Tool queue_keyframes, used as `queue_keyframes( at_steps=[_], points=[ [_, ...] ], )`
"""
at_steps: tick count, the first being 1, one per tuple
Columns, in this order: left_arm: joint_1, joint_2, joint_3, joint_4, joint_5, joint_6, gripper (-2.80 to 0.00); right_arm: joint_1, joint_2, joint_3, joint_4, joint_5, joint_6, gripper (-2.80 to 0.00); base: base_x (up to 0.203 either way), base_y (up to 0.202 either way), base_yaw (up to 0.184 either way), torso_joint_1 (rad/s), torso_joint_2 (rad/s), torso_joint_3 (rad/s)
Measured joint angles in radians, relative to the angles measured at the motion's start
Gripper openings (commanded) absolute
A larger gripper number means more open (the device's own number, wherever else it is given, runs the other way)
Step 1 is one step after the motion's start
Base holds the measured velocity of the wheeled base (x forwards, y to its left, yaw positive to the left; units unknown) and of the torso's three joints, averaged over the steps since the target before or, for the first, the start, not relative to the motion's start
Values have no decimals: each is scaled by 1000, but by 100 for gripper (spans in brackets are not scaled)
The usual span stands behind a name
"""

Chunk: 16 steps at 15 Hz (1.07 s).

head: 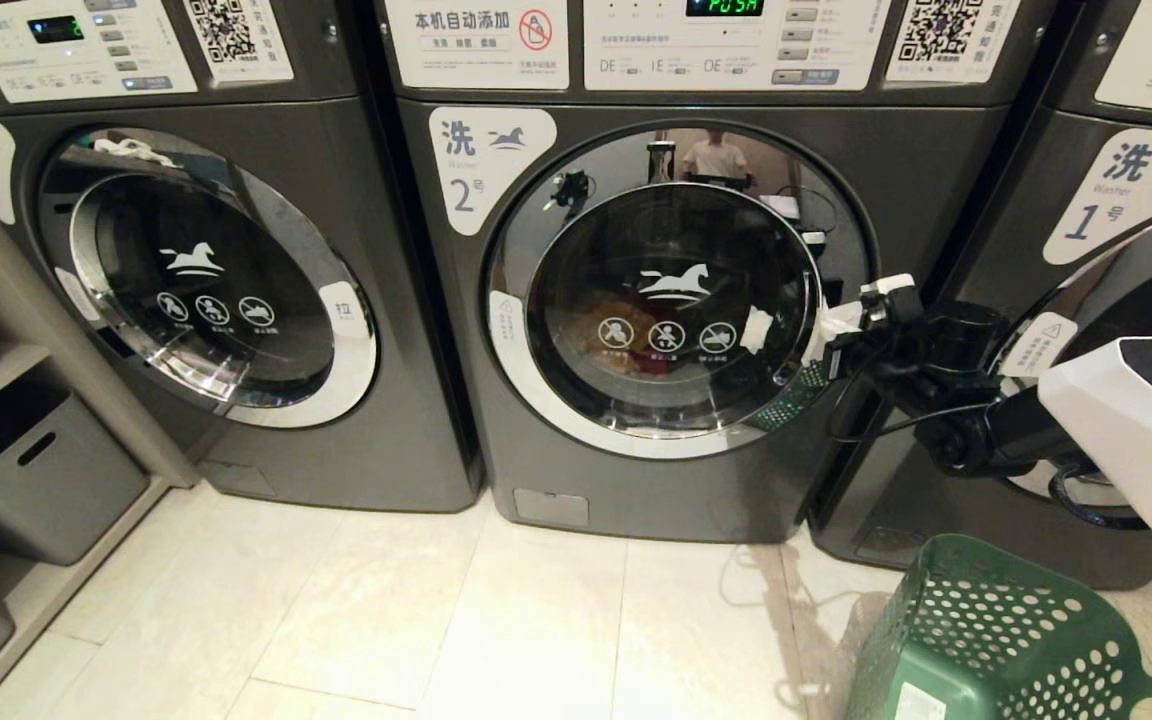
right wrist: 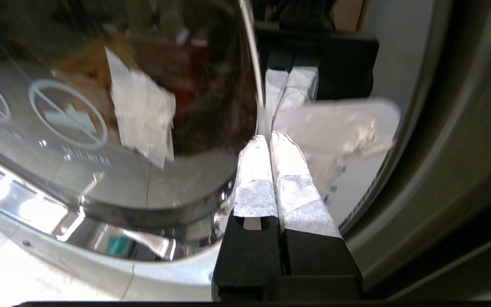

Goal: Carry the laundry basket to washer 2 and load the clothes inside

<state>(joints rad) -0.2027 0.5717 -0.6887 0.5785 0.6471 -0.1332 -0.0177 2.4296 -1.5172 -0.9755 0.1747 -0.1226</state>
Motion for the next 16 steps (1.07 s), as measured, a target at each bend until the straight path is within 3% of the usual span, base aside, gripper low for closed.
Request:
queue_keyframes(
  at_steps=[5, 10, 12, 14, 16],
  points=[
    [17, -10, 11, 29, -3, 1, -280, 15, -372, 397, 196, 8, -4, -280, 0, 0, 0, 0, 0, 0],
    [90, -111, 66, 190, -34, 4, -280, 17, -872, 873, 296, -14, -29, -280, 0, 0, 0, 0, 0, 0],
    [98, -186, 103, 193, -124, 19, -280, 16, -1084, 1054, 314, -29, -74, -280, 0, 0, 0, 0, 0, 0],
    [102, -243, 137, 162, -295, 19, -280, 16, -1324, 1229, 366, -39, -107, -280, 0, 0, 0, 0, 0, 0],
    [105, -268, 213, 41, -468, 37, -280, 16, -1564, 1344, 482, -55, -122, -280, 0, 0, 0, 0, 0, 0]
  ],
)
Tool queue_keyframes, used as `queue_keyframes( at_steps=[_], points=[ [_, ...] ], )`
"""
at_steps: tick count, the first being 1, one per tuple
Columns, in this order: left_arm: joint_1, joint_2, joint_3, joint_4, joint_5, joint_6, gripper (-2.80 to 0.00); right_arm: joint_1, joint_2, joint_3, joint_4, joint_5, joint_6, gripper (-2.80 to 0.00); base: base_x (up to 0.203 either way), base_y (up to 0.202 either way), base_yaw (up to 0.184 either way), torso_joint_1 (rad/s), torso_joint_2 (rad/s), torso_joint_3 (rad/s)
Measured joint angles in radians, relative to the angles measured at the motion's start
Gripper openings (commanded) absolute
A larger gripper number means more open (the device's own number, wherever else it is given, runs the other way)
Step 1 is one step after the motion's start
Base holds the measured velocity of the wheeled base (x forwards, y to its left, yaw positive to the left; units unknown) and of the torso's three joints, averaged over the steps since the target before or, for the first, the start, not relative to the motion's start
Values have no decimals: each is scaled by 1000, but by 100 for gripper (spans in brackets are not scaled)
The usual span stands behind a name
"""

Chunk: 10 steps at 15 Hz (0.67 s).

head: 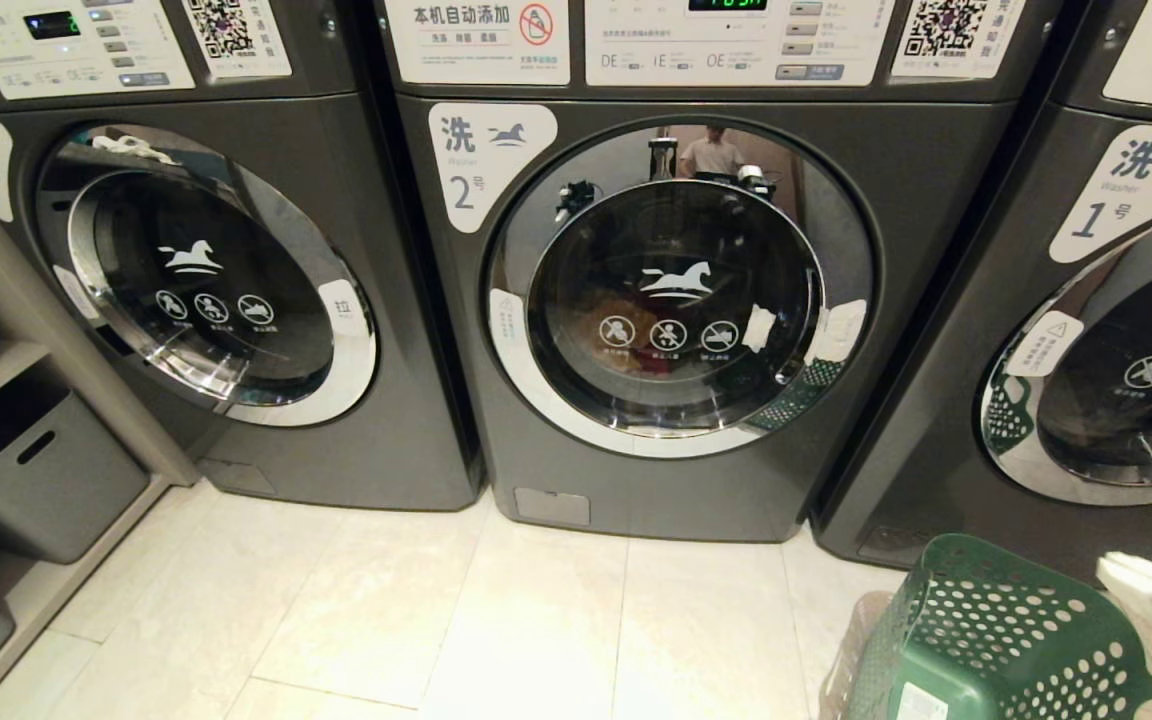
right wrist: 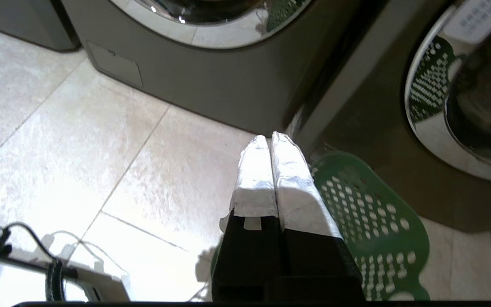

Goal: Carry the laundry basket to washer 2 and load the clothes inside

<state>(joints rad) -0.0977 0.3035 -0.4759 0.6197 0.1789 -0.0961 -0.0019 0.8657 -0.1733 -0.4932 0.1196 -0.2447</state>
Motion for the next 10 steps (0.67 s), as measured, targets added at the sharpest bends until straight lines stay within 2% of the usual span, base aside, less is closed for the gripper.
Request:
queue_keyframes(
  at_steps=[1, 2, 4, 6, 8, 10],
  points=[
    [1, -8, 62, -80, -61, 23, -280, 0, -131, 35, 96, -15, -1, -280, 0, 0, 0, 0, 0, 0],
    [1, -13, 131, -152, -93, 50, -280, -1, -247, 51, 206, -27, 3, -280, 0, 0, 0, 0, 0, 0],
    [1, -18, 276, -299, -116, 112, -280, -1, -462, 57, 473, -52, 39, -280, 0, 0, 0, 0, 0, 0],
    [15, -12, 345, -360, -141, 148, -280, -2, -627, 48, 691, -85, 92, -280, 0, 0, 0, 0, 0, 0],
    [112, 2, 358, -355, -155, 169, -280, 0, -744, 37, 796, -81, 147, -280, 0, 0, 0, 0, 0, 0],
    [208, -7, 368, -365, -190, 202, -280, 1, -814, 40, 808, -74, 170, -280, 0, 0, 0, 0, 0, 0]
  ],
)
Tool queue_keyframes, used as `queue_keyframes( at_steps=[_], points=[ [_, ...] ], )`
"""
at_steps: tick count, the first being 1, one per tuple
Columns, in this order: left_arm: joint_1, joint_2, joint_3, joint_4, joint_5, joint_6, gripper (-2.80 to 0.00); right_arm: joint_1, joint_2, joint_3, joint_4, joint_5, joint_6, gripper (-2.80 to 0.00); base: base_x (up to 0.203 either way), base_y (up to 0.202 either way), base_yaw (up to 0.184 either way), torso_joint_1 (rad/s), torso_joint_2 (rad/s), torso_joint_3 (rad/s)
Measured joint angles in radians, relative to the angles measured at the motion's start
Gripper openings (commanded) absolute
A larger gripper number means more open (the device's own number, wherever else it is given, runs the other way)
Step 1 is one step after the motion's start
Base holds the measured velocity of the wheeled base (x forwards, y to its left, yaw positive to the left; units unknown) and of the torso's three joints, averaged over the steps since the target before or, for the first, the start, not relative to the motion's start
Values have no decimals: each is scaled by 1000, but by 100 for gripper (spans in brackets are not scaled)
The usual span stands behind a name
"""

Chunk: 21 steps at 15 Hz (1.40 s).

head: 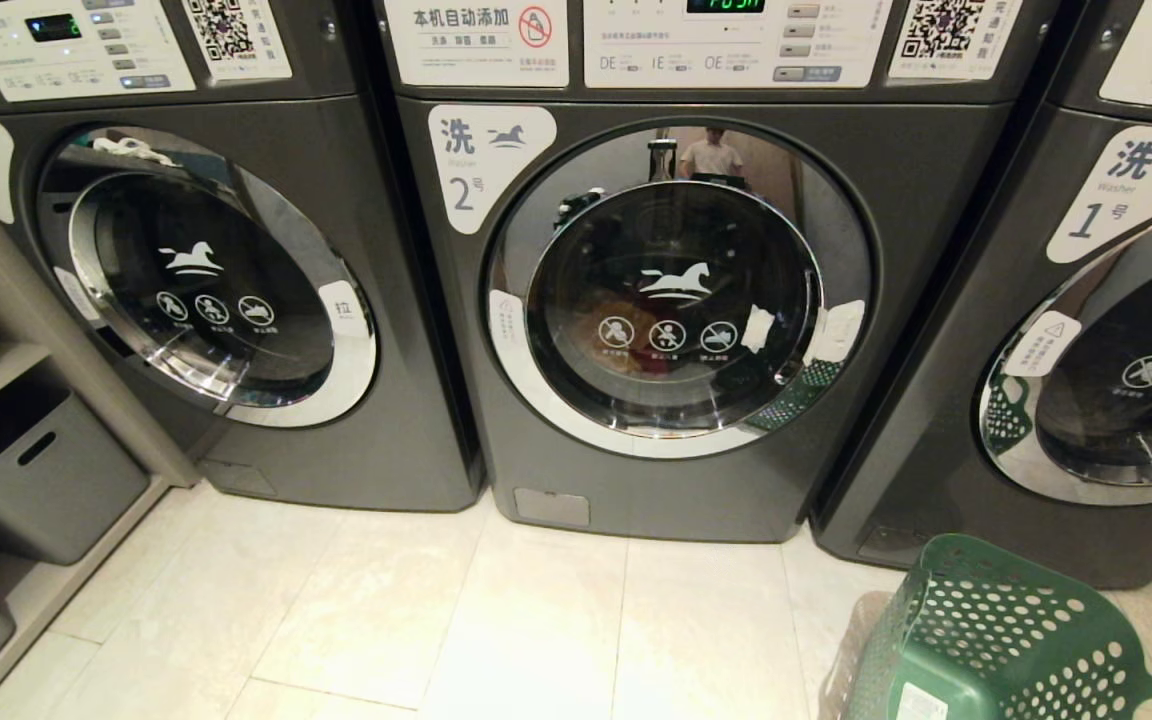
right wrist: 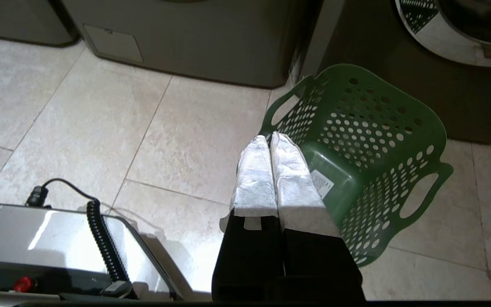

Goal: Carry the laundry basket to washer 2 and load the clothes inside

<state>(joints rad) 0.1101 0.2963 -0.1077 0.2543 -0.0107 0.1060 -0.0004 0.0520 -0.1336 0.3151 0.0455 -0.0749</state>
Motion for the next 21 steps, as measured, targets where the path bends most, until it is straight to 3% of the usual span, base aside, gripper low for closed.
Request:
queue_keyframes(
  at_steps=[3, 6, 8, 11, 13, 21],
  points=[
    [20, -10, 33, -83, -54, 30, -280, 0, -40, 1, 4, 0, -2, -280, 0, 0, 0, 0, 0, 0],
    [-88, -37, 38, -86, -45, 26, -280, 0, -49, 1, 9, 1, -8, -280, 0, 0, 0, 0, 0, 0],
    [-111, -90, 38, -86, -39, 13, -280, 0, -52, 2, 9, 1, -2, -280, 0, 0, 0, 0, 0, 0],
    [-118, -217, 38, -83, -38, -3, -280, 0, -52, 12, -9, -13, 27, -280, 0, 0, 0, 0, 0, 0],
    [-119, -261, 38, -82, -42, 1, -280, 0, -52, 13, -11, 2, -24, -280, 0, 0, 0, 0, 0, 0],
    [-119, -295, 41, -86, -35, -3, -280, 0, -52, 13, -11, 6, -30, -280, 0, 0, 0, 0, 0, 0]
  ],
)
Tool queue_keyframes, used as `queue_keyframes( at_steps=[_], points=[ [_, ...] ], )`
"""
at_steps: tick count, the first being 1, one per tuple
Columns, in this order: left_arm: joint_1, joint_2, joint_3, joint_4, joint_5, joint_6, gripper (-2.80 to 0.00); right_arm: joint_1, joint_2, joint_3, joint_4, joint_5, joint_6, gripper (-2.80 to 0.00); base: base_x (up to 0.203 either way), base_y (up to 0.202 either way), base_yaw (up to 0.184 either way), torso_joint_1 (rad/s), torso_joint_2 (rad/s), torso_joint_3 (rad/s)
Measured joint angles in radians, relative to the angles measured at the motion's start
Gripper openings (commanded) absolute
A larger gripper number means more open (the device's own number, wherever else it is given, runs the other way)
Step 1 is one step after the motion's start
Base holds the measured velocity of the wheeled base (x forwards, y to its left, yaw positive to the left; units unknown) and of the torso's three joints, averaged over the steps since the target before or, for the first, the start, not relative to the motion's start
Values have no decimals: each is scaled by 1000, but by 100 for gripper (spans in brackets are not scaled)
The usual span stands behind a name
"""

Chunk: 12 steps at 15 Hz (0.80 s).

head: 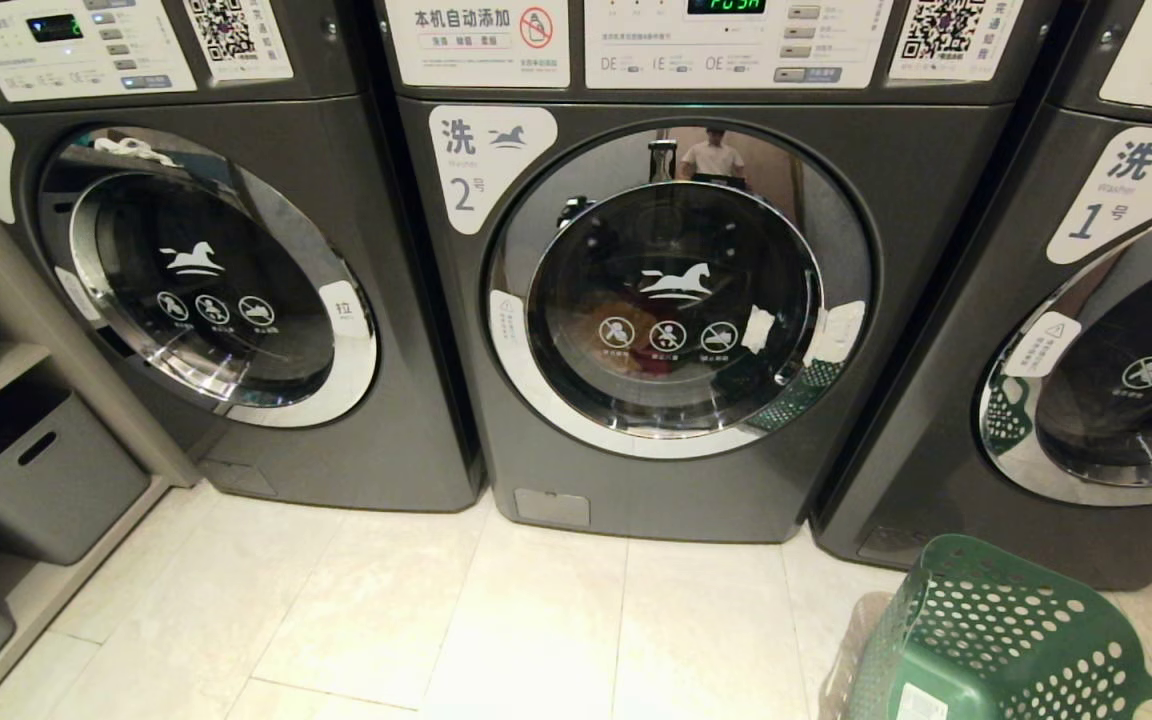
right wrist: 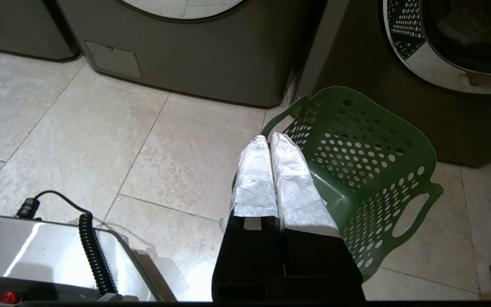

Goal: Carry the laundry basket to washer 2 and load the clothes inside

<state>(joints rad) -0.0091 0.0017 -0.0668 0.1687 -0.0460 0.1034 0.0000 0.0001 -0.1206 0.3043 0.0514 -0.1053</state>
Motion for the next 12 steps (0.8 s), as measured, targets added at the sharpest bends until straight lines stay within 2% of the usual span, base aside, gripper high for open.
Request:
queue_keyframes(
  at_steps=[5, 10, 12],
  points=[
    [0, 0, 1, -2, 0, 2, -280, 0, 0, 0, 0, -11, 37, -280, 0, 0, 0, 0, 0, 0],
    [0, -1, 1, -2, -1, 3, -280, 0, 0, 0, 0, -12, 38, -280, 0, 0, 0, 0, 0, 0],
    [0, -1, 1, -2, -1, 5, -280, 0, 0, -1, 1, -12, 38, -280, 106, 0, -2, 2, -3, 0]
  ],
)
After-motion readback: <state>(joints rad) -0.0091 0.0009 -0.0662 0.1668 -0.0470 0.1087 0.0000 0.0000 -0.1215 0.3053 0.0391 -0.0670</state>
